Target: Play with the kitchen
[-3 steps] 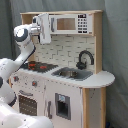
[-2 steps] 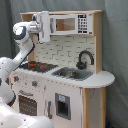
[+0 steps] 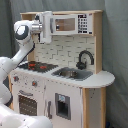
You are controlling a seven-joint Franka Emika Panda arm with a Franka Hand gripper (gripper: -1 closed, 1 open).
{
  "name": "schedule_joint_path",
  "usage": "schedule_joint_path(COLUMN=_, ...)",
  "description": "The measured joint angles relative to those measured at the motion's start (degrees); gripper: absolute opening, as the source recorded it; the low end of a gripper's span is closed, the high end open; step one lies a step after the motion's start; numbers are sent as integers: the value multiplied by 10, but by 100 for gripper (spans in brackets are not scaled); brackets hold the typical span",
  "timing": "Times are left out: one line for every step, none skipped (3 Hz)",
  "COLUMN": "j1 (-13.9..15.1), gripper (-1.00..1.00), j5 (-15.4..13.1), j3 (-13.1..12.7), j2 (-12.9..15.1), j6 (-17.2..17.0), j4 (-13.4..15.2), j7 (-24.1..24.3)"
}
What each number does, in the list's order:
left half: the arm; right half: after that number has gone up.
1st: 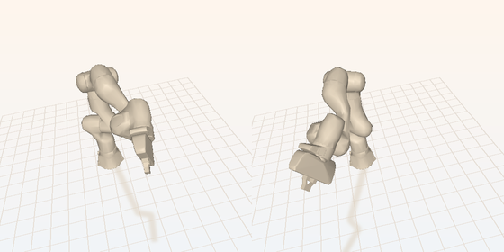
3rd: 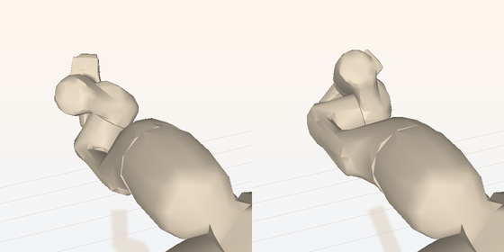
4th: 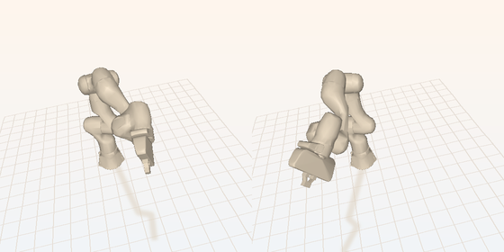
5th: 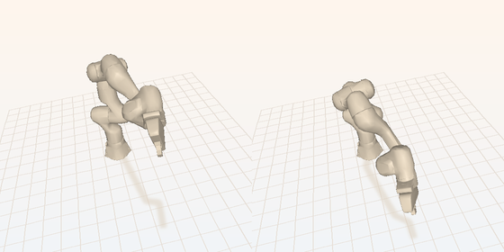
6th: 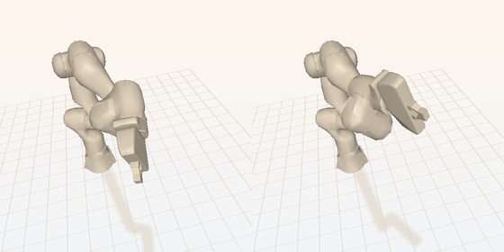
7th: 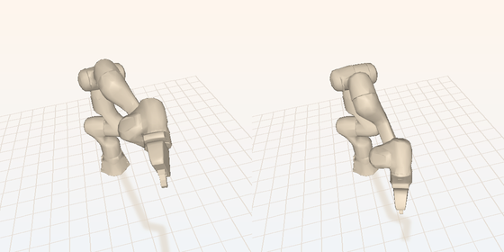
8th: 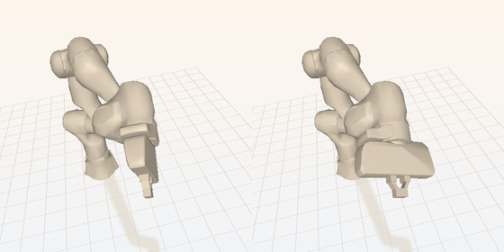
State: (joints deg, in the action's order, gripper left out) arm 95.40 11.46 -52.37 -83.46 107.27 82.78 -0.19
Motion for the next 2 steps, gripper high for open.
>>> schedule_joint_path(j1=-25, gripper=-100, j5=3, j3=0, j2=0, j6=38, j4=39, j7=-27)
schedule_joint_path(j1=-49, gripper=-100, j5=3, j3=1, j2=0, j6=70, j4=77, j7=-47)
